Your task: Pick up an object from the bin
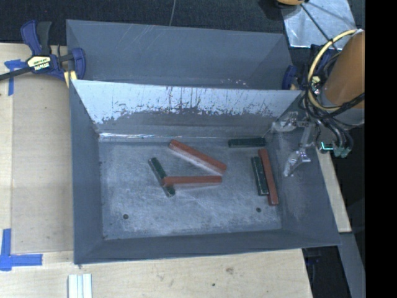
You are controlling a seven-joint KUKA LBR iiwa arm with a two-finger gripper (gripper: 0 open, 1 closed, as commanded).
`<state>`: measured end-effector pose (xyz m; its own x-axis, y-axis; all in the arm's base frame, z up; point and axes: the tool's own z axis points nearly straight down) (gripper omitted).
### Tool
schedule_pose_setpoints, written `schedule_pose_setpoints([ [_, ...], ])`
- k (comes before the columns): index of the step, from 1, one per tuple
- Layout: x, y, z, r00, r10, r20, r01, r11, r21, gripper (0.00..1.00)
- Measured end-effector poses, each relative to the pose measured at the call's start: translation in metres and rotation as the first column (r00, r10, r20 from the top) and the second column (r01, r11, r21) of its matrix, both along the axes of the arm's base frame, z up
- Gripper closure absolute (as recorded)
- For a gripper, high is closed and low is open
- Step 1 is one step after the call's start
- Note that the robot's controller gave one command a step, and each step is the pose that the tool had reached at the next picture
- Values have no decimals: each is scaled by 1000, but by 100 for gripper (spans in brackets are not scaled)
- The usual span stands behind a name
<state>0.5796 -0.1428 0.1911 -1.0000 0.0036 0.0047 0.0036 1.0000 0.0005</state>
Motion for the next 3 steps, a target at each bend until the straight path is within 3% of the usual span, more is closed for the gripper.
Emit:
schedule_pose_setpoints([
  [1,2,0,5,1000,3,8,-3,1000,-2,0],
  [2,17,36,-43,997,81,13,-81,997,-3,0],
  [3,18,63,-80,966,257,7,-257,966,-1,0],
])
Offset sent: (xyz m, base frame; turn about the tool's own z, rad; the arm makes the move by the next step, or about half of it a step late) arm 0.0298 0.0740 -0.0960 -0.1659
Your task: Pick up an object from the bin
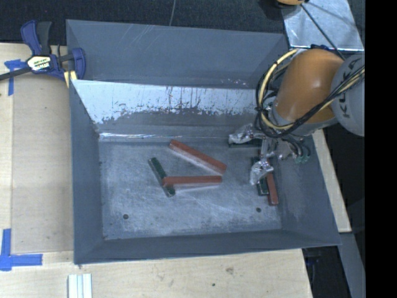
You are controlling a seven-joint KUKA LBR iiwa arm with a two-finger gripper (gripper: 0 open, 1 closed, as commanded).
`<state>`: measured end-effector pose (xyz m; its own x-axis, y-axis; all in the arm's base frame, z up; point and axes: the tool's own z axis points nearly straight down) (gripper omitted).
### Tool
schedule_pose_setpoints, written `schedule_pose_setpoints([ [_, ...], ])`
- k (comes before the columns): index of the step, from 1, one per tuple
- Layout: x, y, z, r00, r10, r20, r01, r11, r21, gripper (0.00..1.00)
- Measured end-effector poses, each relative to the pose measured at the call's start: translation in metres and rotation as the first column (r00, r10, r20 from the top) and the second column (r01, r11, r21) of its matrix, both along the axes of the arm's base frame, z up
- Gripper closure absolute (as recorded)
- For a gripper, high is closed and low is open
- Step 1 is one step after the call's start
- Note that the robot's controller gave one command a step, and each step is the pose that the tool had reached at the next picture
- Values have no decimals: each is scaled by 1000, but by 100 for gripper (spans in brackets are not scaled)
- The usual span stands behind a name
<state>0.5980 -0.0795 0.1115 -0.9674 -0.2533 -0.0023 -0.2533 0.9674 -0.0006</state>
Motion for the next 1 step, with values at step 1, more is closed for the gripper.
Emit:
schedule_pose_setpoints([
  [1,5,26,-15,1000,-18,-2,18,1000,0,0],
])
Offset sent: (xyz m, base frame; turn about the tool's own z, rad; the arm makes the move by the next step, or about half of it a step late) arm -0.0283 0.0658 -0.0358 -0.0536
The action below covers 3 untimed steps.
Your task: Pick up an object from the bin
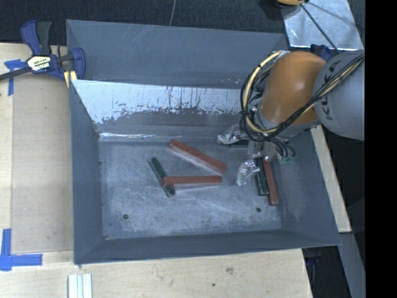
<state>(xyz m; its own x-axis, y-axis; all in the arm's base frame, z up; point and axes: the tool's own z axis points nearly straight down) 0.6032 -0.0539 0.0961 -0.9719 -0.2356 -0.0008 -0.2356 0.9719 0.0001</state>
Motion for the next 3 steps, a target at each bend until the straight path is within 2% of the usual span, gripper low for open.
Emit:
schedule_pose_setpoints([
  [1,-30,40,-17,997,72,11,-72,997,0,100],
  [2,-30,40,-17,997,72,11,-72,997,0,100],
  [3,-39,60,133,995,104,5,-104,995,0,100],
])
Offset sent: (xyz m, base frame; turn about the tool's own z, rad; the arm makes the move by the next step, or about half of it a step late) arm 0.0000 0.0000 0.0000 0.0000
